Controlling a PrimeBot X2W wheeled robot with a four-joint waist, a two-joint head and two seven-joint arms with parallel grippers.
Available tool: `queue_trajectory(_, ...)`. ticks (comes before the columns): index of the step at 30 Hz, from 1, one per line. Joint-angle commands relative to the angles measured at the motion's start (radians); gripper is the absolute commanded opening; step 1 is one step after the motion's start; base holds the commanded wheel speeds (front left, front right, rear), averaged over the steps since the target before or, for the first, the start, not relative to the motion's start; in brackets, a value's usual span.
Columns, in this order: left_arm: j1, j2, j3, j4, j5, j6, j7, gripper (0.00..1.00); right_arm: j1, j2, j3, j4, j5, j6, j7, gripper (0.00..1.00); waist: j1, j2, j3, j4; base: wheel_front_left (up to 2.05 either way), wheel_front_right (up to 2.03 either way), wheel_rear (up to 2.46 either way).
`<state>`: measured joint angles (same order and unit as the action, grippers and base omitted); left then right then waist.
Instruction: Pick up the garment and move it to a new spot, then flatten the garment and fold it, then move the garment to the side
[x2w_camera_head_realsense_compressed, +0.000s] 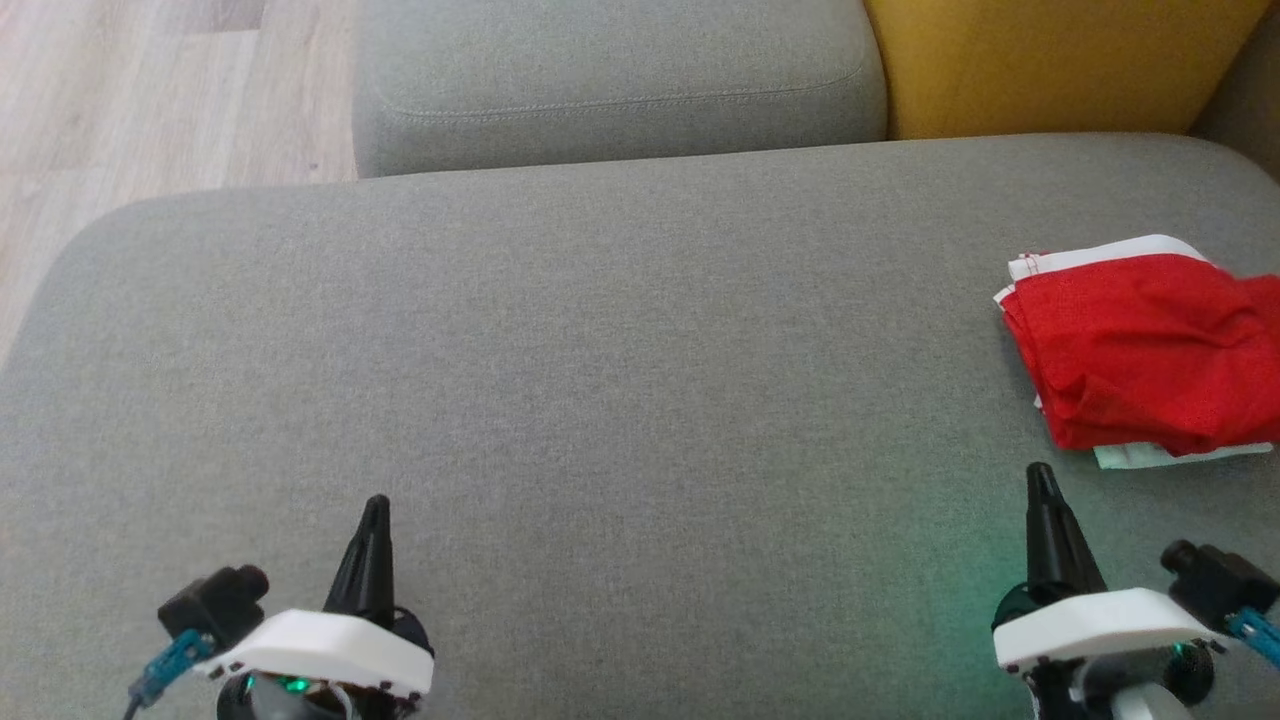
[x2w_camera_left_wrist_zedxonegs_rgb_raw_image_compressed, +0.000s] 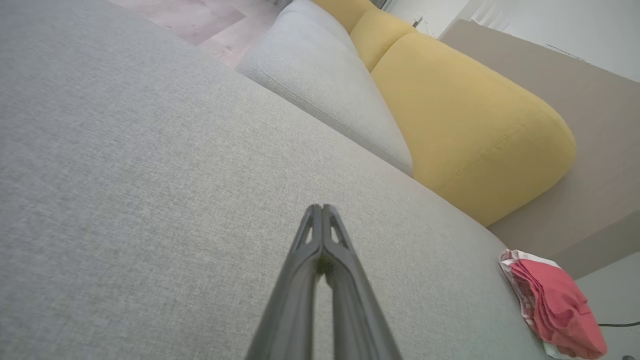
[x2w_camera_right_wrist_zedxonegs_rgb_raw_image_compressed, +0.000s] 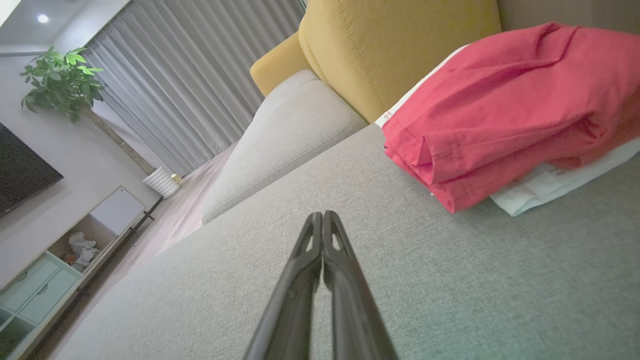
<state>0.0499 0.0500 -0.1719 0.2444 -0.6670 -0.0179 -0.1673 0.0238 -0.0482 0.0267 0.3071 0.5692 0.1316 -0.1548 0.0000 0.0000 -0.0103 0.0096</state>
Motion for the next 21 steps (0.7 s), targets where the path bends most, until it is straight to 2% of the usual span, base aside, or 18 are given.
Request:
queue_trajectory(1, -0.059, 0.011, 0.027, -0.029, -0.023, -0.005, 0.004, 0.0, -0.058, -0.013, 0.0, -0.036, 0.028, 0.0, 0.005, 0.0, 0.0, 0.0, 0.0, 0.0, 0.0, 0.0, 0.0)
queue_trajectory(21, -0.08, 0.015, 0.077, -0.023, -0.243, -0.03, 0.06, 0.0, -0.074, -0.016, -0.024, -0.043, 0.269, 0.0, 0.059, 0.0, 0.0, 0.0, 0.003, -0.002, 0.0, 0.0, 0.0)
